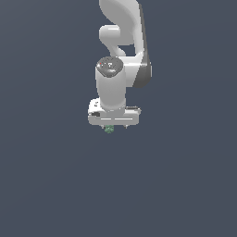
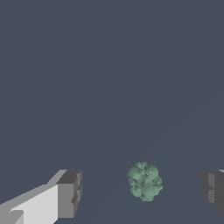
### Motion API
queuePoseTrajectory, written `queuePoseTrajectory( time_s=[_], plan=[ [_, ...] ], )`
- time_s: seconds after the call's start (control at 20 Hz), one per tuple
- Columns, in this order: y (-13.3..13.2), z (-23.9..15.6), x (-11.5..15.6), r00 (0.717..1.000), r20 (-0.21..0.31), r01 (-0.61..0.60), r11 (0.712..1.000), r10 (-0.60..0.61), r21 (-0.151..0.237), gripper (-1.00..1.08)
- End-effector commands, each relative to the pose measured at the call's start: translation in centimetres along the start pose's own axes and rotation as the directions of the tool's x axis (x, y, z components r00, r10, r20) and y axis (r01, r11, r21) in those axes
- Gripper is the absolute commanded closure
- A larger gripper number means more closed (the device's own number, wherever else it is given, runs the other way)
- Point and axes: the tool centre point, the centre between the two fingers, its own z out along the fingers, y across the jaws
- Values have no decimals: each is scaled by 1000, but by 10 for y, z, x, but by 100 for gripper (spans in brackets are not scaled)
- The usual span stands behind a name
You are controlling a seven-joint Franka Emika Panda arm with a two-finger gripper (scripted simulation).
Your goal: Pick up the object and move it to a goal position.
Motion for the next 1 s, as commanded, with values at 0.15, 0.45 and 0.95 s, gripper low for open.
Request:
queuePoseTrajectory(
  time_s=[0.15, 0.45, 0.95],
  plan=[
    [2, 3, -2, 1000, -1, 27, 1000, -27, -1, -92],
    [6, 11, -8, 995, -2, 100, 995, -100, -4, -92],
    [18, 33, -26, 949, -5, 314, 949, -314, -14, -92]
  ],
)
